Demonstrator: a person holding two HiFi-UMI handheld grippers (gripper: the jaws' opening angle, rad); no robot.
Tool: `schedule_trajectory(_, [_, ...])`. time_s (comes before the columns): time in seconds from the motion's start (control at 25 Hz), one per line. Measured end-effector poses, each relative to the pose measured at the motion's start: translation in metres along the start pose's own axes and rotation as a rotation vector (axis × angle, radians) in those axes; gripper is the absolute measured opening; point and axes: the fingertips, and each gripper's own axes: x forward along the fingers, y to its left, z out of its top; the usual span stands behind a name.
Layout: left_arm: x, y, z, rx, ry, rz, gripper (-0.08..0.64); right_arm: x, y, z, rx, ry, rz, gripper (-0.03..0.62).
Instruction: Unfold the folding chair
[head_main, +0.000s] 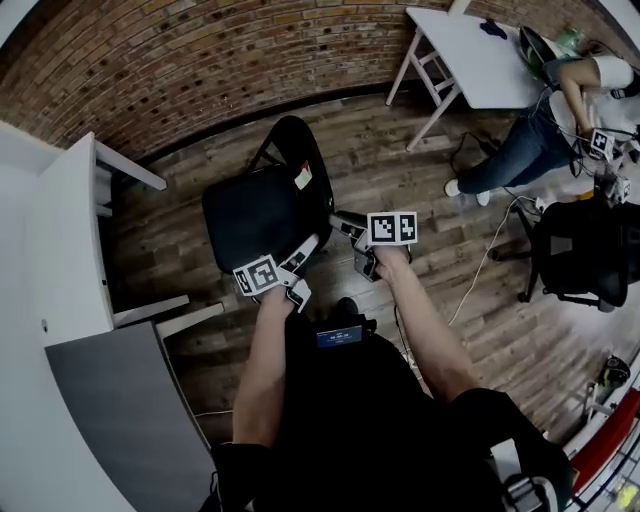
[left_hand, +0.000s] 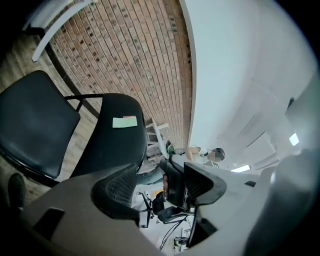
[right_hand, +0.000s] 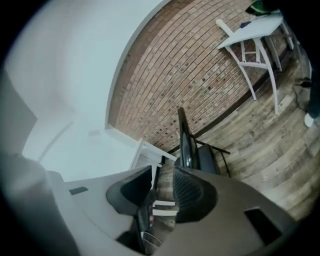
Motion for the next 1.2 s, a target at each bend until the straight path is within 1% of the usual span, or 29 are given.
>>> schedule_trajectory(0.08, [-0.003,-0.009,-0.014,0.002,-0.01,0.008,0.321,-0.014,0.016,-0.005,0.028,-0.009,0.089,0.135])
schedule_trajectory(0.24, [-0.012,-0.036,-0.028,0.06,-0.004,0.007,0.321,-0.037,0.046,-0.01,0.058,-0.037,0.226,0.131])
schedule_trajectory(0.32, [-0.024,-0.045,-0.031,0.079,-0.008,0.013,0.321,-0.045,0.058,-0.02,0.07,-0.047,0.268,0.122])
schedule_trajectory(0.44, [-0.04,-0.057,-0.032,0.101,-0.017,0.012,0.321,-0.055,0.071,-0.035,0.085,-0.06,0.301,0.114])
schedule_trajectory(0.52, [-0.046,-0.065,-0.033,0.103,-0.023,0.001,0.321,-0.062,0.074,-0.042,0.093,-0.07,0.304,0.107])
schedule_trajectory(0.64, [-0.052,-0.075,-0.039,0.079,-0.027,-0.025,0.321,-0.07,0.079,-0.055,0.095,-0.076,0.294,0.101])
schedule_trajectory(0.8, [-0.065,-0.089,-0.051,0.112,0.021,-0.075,0.321,-0.079,0.092,-0.073,0.076,-0.084,0.265,0.097])
schedule_trajectory(0.92, [-0.081,-0.094,-0.06,0.112,0.039,-0.104,0.321,-0.087,0.106,-0.089,0.053,-0.089,0.231,0.094])
schedule_trajectory(1.2, [-0.115,-0.11,-0.107,0.076,0.068,-0.197,0.321,-0.128,0.131,-0.143,-0.01,-0.111,0.142,0.091])
